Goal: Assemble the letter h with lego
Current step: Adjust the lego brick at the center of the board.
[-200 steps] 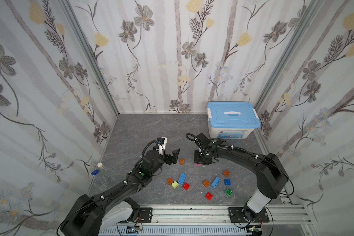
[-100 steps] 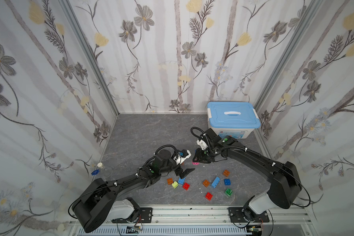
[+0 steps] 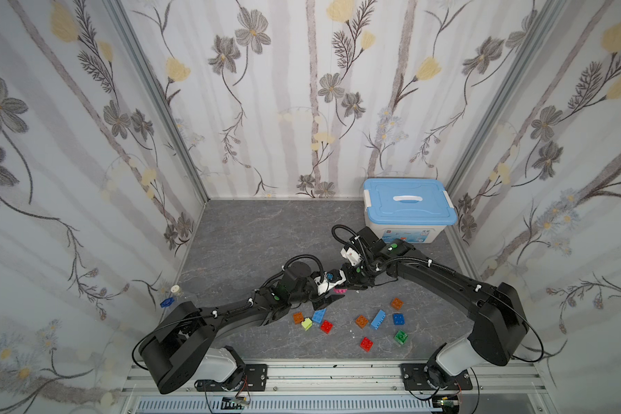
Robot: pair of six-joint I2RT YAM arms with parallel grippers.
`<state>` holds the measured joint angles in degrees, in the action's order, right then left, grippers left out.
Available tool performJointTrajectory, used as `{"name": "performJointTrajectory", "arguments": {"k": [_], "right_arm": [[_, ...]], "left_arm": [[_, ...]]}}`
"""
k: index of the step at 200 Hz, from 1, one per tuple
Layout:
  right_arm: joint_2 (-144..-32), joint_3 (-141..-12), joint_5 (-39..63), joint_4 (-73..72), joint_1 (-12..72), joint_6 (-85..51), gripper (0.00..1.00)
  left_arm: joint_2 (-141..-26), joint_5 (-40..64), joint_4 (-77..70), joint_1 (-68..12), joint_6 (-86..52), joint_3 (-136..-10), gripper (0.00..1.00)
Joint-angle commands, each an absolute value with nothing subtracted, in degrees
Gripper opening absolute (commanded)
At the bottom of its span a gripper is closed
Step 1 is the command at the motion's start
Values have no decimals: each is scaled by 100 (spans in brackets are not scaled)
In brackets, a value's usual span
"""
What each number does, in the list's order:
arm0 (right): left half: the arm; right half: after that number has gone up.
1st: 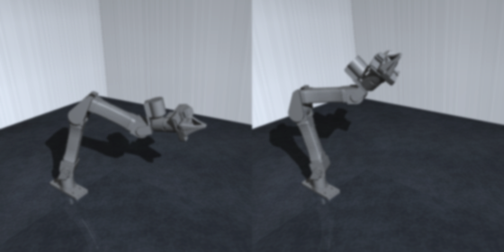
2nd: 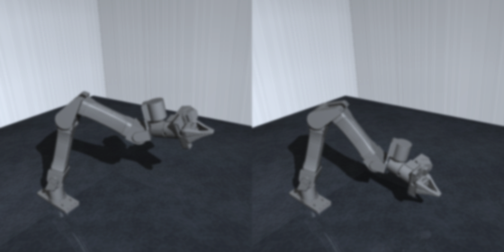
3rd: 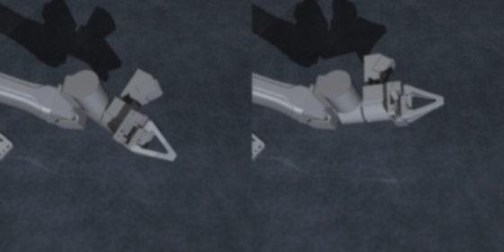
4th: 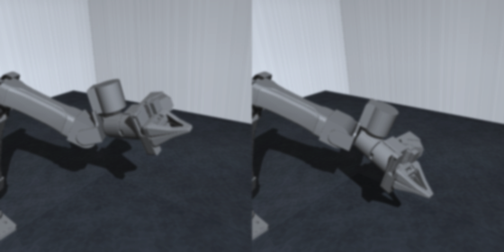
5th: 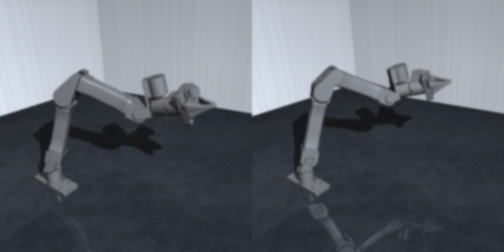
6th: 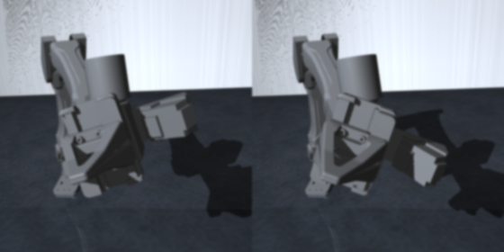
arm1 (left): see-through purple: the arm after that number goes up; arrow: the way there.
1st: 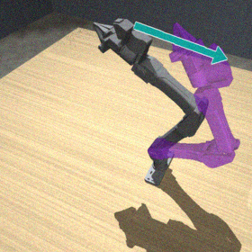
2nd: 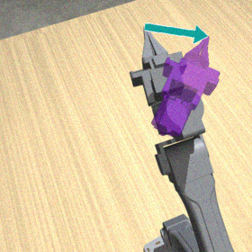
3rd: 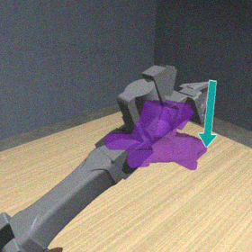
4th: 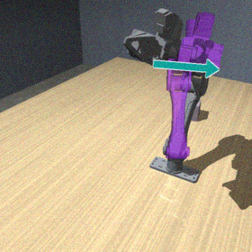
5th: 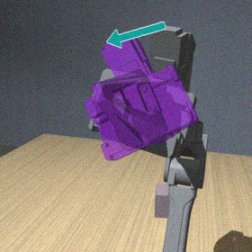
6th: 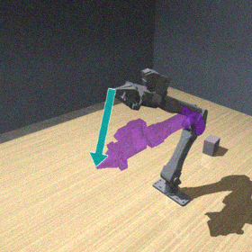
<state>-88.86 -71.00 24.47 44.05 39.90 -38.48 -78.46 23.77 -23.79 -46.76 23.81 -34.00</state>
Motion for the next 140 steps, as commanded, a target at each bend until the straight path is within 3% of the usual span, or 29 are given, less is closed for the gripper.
{"name": "performJointTrajectory", "arguments": {"k": [1, 30, 66, 91, 124, 140], "right_arm": [[-8841, -7093, 2786, 4333, 4017, -3856, 32], [-8846, -7100, 2786, 4332, 4013, -3862, 32], [-8809, -7084, 2759, 4284, 4009, -3868, 35], [-8602, -6969, 2643, 4088, 4010, -3853, 49], [-7965, -6639, 1800, 3803, 3947, -3924, 62], [-7623, -6420, 1280, 3682, 3906, -4087, 63]], "left_arm": [[-7903, 2495, -2060, -4684, 2735, -3558, 44], [-7937, 2579, -1865, -4679, 2743, -3672, 23], [-7905, 2449, -1859, -4683, 2692, -3674, 22], [-7908, 2321, -1914, -4681, 2442, -3709, 20], [-7957, 1856, -2233, -4639, 1324, -3846, 21], [-8038, 2016, -2255, -4623, 656, -3969, 22]]}}
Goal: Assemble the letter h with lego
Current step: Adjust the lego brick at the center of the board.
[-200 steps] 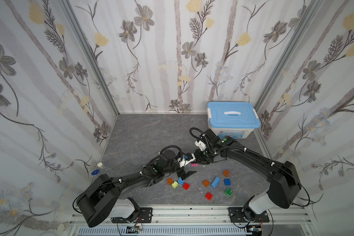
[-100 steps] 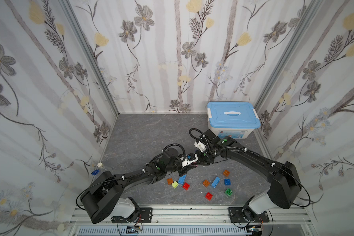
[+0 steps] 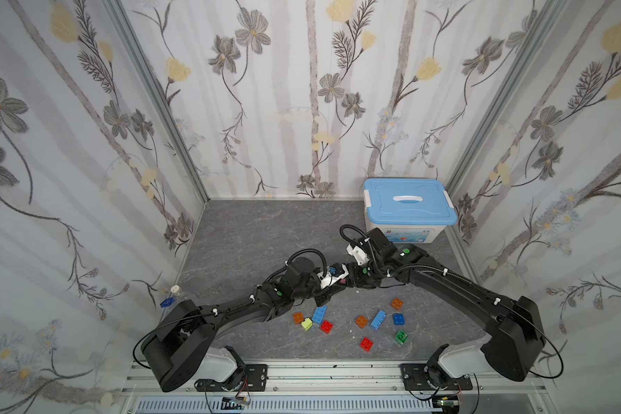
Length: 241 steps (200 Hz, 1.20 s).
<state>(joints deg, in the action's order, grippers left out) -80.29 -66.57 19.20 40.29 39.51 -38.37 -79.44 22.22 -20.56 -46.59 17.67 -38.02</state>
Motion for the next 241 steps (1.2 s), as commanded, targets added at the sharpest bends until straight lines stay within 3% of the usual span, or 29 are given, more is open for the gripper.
{"name": "performJointTrajectory", "arguments": {"k": [1, 26, 49, 82, 118, 241], "right_arm": [[-7604, -6405, 1242, 3678, 3900, -4096, 63], [-7091, -6042, 97, 3748, 3877, -4460, 63], [-6762, -5870, -863, 4243, 3705, -4769, 63], [-6584, -5703, -911, 4359, 3586, -4731, 63], [-6817, -5621, -709, 4346, 3578, -4649, 62], [-7077, -5596, -642, 4301, 3585, -4588, 62]], "left_arm": [[-8045, 2032, -2252, -4623, 618, -3980, 22], [-8260, 2210, -2291, -4628, -575, -4177, 24], [-8566, 1726, -2046, -4631, -1945, -4367, 28], [-9248, 2199, -1870, -4628, -3747, -4634, 29], [-10147, 2877, -2616, -4645, -5202, -4702, 30], [-11112, 2052, -1597, -4719, -5336, -5282, 35]]}}
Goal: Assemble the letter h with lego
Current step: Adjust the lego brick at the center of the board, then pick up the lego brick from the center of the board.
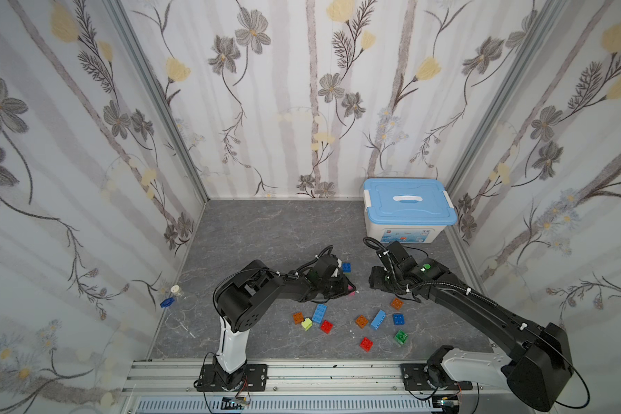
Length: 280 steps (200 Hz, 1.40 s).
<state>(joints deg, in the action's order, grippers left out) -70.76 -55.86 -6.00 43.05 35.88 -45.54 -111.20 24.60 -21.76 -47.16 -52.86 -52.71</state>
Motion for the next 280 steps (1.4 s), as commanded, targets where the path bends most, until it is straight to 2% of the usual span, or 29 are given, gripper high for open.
{"name": "performJointTrajectory", "arguments": {"k": [1, 54, 90, 130, 162, 185, 199, 229, 255, 280], "right_arm": [[-7076, -5597, -642, 4308, 3581, -4588, 62], [-7142, -5557, -659, 4307, 3592, -4546, 62], [-7250, -5559, -612, 4274, 3619, -4529, 62], [-7667, -5829, -677, 4245, 3970, -4369, 62], [-8068, -6196, -873, 4259, 4284, -4388, 62], [-8130, -6258, -896, 4167, 4320, -4438, 62], [-8139, -6283, -916, 4116, 4318, -4486, 62], [-8065, -6277, -941, 4037, 4320, -4619, 62], [-7990, -6188, -973, 3956, 4318, -4715, 62], [-7989, -6170, -941, 3993, 4323, -4720, 62]], "left_arm": [[-11102, 2041, -1589, -4719, -5327, -5282, 35], [-10601, 1378, -720, -4736, -4903, -5313, 41], [-10274, 1138, -424, -4747, -4680, -5326, 51], [-9472, 598, 354, -4792, -4208, -5458, 52], [-8651, -595, 1262, -4783, -3624, -5457, 59], [-8561, -1222, 1781, -4712, -3116, -5597, 65], [-8711, -1146, 2007, -4573, -2922, -5747, 66], [-9068, -311, 1898, -4239, -2712, -5791, 66], [-9538, -314, 2097, -4223, -2492, -6130, 59], [-9941, 60, 2088, -4219, -2430, -6332, 57]]}}
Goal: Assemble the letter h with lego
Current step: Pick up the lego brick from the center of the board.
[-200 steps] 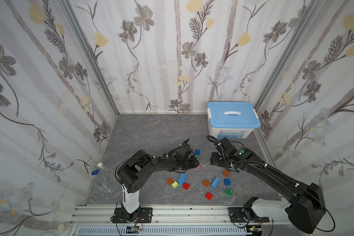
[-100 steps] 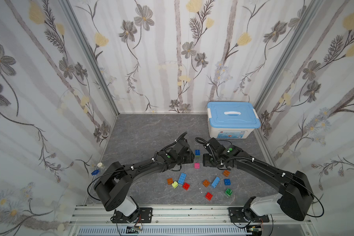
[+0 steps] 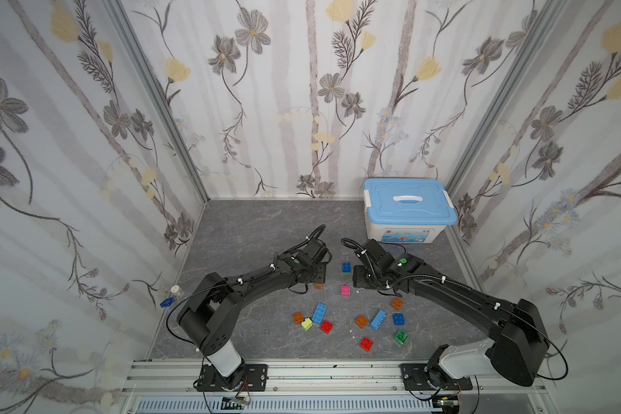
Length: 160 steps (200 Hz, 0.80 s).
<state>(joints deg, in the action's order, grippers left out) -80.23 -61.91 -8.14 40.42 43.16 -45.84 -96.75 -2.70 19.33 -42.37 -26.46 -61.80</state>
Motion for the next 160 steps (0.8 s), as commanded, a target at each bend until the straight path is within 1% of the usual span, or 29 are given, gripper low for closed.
{"name": "performJointTrajectory", "arguments": {"k": [1, 22, 43, 52, 75, 114, 134, 160], "right_arm": [[-7989, -6166, -940, 3992, 4319, -4720, 62], [-7965, -6122, -945, 3986, 4314, -4733, 62], [-7954, -6083, -937, 3966, 4315, -4737, 62], [-7954, -6074, -928, 3956, 4323, -4738, 62], [-7980, -6082, -924, 3946, 4318, -4737, 62], [-7991, -6092, -967, 3986, 4322, -4719, 62], [-7951, -6061, -1003, 3887, 4320, -4461, 62], [-7765, -5824, -603, 3242, 4316, -3559, 63]], "left_arm": [[-9958, 69, 2086, -4219, -2437, -6334, 56], [-10139, 100, 2054, -4249, -2534, -6346, 55], [-10313, -162, 2189, -4313, -2586, -6412, 54], [-10384, -238, 2201, -4352, -2590, -6425, 51], [-10579, -299, 2202, -4460, -2596, -6501, 36], [-10480, -517, 2464, -4588, -2562, -6605, 28], [-10151, -316, 2469, -4590, -2534, -6558, 25], [-9662, 476, 2208, -4575, -2554, -6388, 21]]}}
